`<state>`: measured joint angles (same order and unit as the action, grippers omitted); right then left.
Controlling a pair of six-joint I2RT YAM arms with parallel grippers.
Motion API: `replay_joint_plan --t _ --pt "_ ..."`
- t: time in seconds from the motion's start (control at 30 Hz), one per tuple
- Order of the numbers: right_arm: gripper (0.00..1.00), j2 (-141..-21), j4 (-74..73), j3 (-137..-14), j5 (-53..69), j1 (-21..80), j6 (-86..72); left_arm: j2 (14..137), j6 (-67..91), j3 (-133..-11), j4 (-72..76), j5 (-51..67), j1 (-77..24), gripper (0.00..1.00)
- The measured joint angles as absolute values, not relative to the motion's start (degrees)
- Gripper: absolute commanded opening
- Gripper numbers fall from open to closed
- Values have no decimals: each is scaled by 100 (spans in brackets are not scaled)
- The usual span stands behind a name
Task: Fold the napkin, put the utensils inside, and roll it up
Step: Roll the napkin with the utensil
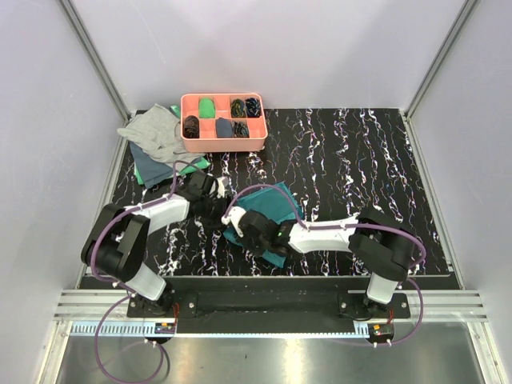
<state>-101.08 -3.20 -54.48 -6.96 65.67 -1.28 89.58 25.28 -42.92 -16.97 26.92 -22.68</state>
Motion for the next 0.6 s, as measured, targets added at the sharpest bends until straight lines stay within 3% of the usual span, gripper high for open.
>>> replay_joint_plan --t 0.27,0.6 --pt "21 -10077 -355 -5439 823 5957 -381 8392 2663 -4257 -1640 2287 -2104 70" --pt "19 -10265 -661 -5450 2921 5186 -679 6816 2950 -2877 -825 1824 -1811 70"
